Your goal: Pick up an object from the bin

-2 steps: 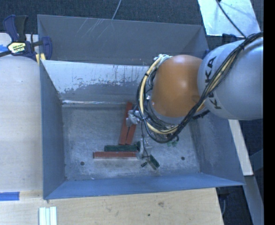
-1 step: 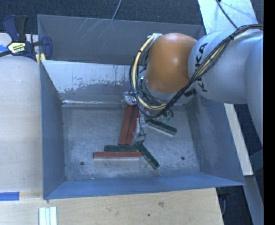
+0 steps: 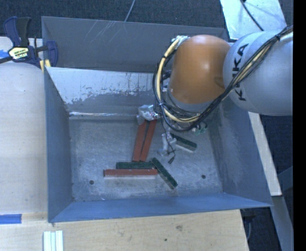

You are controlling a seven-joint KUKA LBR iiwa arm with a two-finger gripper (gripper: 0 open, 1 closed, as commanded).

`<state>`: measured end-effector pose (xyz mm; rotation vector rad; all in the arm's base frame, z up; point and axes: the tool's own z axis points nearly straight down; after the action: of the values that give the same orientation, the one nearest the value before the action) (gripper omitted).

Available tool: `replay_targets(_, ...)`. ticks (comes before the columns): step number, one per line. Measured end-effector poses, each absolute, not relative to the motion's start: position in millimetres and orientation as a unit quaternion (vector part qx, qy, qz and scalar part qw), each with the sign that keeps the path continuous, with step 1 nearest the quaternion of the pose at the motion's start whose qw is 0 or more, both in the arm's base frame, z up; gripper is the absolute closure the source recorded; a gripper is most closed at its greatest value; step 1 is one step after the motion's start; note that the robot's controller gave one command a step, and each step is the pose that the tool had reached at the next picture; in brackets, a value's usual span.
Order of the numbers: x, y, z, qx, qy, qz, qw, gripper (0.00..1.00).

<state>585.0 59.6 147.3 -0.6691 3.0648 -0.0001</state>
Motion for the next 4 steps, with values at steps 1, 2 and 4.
replay_targets(1, 616.0, 60.1, 85.1, -0.250, 0.968, -0.001, 0.005, 0.00)
replay_targets(2, 627.3, 67.4, 61.6, -0.370, 0.929, -0.002, 0.013, 1.00)
replay_targets(4, 624.3, 67.3, 66.1, -0.398, 0.918, -0.001, 0.005, 1.00)
